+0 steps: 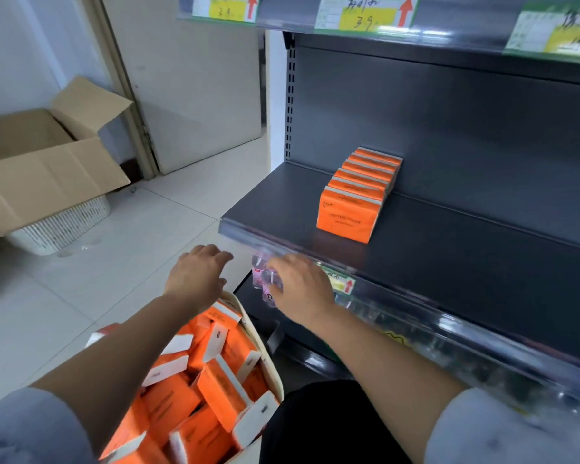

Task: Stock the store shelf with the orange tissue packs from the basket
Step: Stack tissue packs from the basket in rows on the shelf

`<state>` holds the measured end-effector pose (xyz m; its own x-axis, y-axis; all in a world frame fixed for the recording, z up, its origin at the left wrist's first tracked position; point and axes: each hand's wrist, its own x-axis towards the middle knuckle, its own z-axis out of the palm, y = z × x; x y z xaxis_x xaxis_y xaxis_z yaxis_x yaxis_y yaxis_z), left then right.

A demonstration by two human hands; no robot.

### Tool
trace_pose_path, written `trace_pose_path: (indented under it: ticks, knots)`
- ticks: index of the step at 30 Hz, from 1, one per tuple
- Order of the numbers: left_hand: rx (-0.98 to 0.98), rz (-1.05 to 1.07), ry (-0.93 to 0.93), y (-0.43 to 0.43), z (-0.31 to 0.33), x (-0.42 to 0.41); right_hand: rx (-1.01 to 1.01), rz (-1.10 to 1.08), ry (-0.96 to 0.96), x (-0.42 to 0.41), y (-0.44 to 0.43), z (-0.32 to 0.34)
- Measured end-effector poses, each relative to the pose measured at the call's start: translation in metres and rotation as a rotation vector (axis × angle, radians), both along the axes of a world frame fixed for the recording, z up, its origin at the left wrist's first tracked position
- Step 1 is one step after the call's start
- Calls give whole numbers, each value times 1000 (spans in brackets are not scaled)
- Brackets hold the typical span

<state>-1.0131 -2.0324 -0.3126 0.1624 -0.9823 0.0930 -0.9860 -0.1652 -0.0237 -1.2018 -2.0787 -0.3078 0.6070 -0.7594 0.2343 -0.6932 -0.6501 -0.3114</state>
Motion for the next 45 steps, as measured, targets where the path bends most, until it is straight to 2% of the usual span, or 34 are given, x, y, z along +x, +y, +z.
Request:
trace_pose_path:
  ticks: [9, 15, 18, 21, 23, 29, 34, 40, 45]
  knots:
    - [232, 172, 34, 74, -54, 41, 109, 92, 218, 35, 46, -48]
    - [353, 289, 79, 103, -98, 62, 157, 118, 236, 49, 55, -72]
    - [330, 366, 203, 104, -113, 67, 192, 126, 235, 54, 54, -82]
    - [263, 539, 451, 94, -118, 68, 231, 128, 236, 57, 51, -90]
    - [141, 664, 613, 85, -121, 71, 262, 126, 233, 59, 49, -93]
    - [12, 941, 771, 71, -138, 74, 345, 134, 195, 67, 46, -96]
    - [61, 931, 986, 64, -127, 73, 361, 153, 177, 73, 48, -94]
    - [-59, 975, 1294, 68, -115, 79, 392, 126, 137, 74, 46, -89]
    - [-118, 901, 1290, 80, -96, 84, 482, 127, 58, 74, 49, -80]
